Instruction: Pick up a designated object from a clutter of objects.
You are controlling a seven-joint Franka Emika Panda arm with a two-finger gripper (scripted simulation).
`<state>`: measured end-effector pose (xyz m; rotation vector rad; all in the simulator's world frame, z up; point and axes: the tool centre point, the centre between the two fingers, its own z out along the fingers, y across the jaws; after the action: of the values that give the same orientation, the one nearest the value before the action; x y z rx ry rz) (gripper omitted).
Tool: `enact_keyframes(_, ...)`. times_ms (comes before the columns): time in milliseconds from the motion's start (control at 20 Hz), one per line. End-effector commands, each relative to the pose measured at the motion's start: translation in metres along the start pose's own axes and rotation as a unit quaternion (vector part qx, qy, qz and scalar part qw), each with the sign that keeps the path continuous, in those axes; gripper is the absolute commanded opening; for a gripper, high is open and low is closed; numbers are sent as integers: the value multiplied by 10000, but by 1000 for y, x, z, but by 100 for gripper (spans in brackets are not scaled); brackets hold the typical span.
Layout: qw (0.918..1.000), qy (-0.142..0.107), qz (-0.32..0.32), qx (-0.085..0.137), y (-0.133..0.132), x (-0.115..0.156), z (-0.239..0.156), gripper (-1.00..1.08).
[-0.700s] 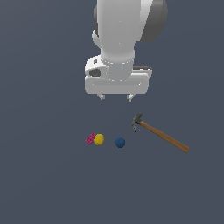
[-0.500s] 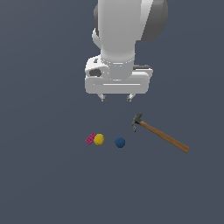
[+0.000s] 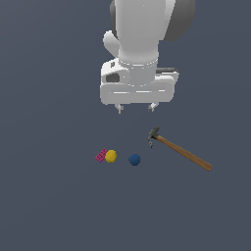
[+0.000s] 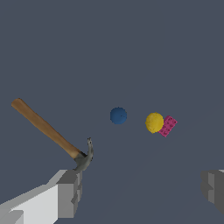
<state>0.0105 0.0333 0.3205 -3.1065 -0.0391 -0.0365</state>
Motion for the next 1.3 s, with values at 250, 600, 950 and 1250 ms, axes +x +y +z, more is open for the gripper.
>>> enact_keyframes(250, 9999, -6, -136, -11, 6, 4, 11, 100)
enact_keyframes(600, 9986, -21, -522, -44, 21, 12, 41, 100)
enact_keyframes(950, 9932, -53, -1159, -88, 45, 22, 90, 100)
enact_keyframes(1250, 9839, -89, -1784, -117, 69, 25, 139, 100)
